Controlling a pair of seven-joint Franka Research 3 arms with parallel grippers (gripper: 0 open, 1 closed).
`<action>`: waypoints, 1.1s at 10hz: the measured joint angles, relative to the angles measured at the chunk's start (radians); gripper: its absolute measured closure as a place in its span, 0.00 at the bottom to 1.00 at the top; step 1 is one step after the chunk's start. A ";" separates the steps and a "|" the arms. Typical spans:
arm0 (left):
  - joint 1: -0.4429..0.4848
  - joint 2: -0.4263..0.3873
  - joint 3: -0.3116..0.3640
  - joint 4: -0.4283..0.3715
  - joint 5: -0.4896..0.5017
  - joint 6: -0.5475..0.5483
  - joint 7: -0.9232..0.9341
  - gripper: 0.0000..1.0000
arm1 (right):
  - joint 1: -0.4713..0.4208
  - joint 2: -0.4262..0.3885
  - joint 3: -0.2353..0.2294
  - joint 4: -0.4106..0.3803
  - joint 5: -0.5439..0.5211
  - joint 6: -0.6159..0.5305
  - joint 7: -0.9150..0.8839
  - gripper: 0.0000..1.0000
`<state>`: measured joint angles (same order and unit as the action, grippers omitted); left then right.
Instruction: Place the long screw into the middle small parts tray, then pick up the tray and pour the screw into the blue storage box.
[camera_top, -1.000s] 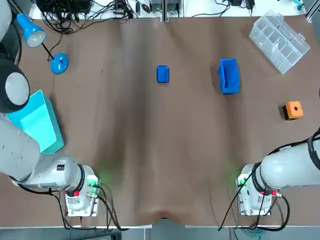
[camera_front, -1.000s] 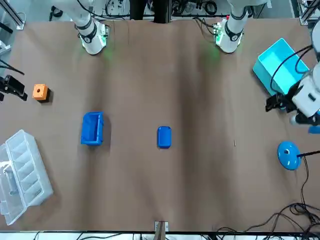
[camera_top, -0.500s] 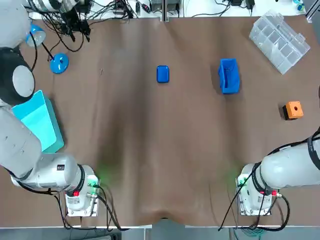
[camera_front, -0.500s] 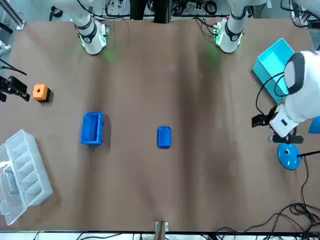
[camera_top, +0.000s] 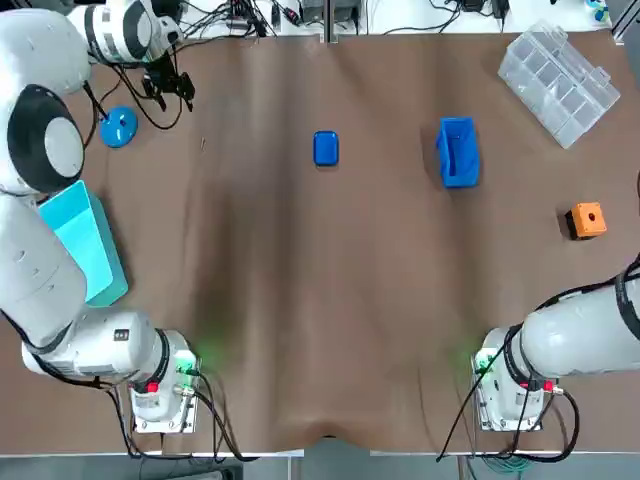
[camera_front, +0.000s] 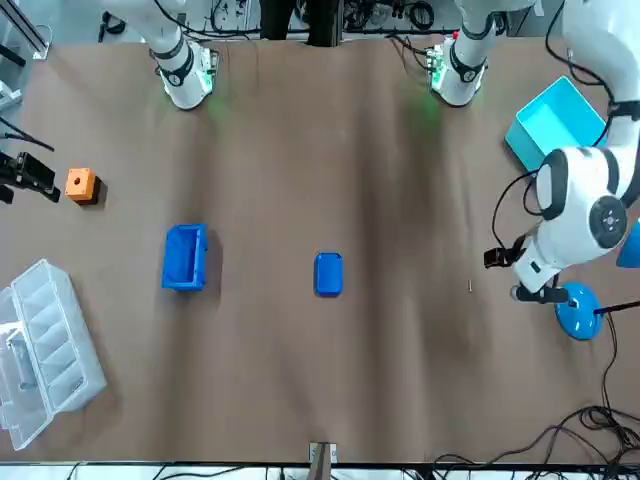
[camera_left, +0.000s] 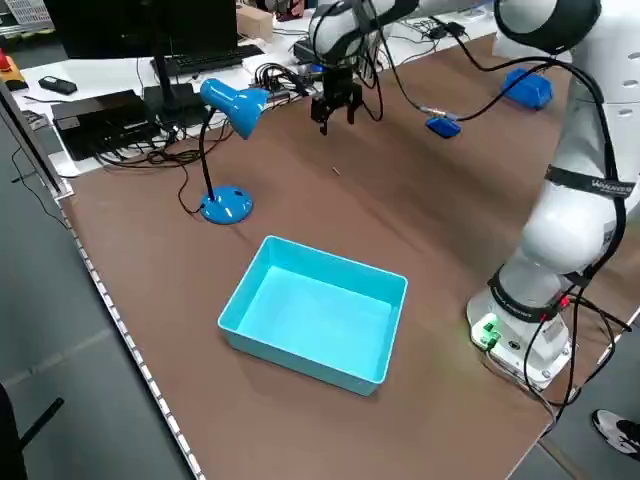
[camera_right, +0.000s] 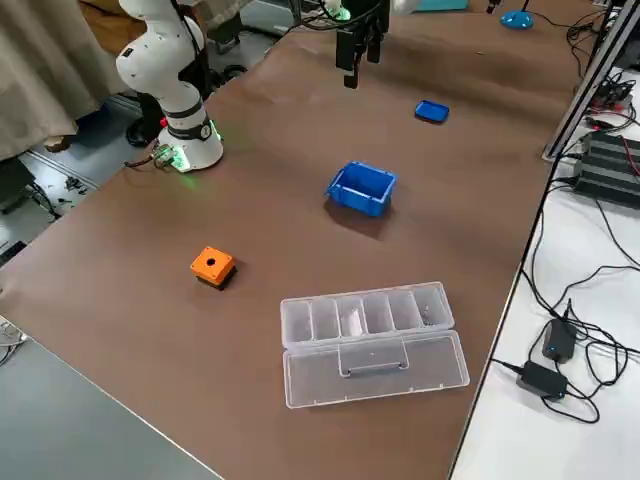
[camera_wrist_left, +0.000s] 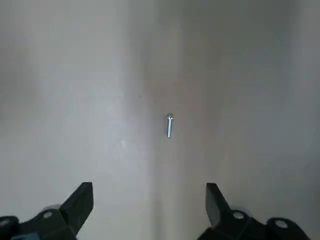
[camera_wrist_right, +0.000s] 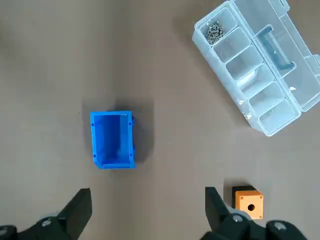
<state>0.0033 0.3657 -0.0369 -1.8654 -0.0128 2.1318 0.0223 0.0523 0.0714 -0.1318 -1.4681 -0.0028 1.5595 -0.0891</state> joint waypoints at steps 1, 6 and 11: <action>-0.001 0.015 0.000 -0.016 0.000 0.047 -0.005 0.01 | -0.001 0.000 -0.003 0.000 0.000 0.000 -0.004 0.00; -0.003 0.074 -0.004 -0.066 0.000 0.197 -0.053 0.06 | -0.002 0.000 -0.005 0.000 0.000 0.000 -0.017 0.00; -0.003 0.138 -0.007 -0.085 0.000 0.282 -0.069 0.16 | 0.000 0.000 0.000 0.000 0.002 0.000 -0.018 0.00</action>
<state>0.0001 0.5035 -0.0439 -1.9500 -0.0129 2.4136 -0.0471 0.0519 0.0714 -0.1321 -1.4681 -0.0003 1.5592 -0.1070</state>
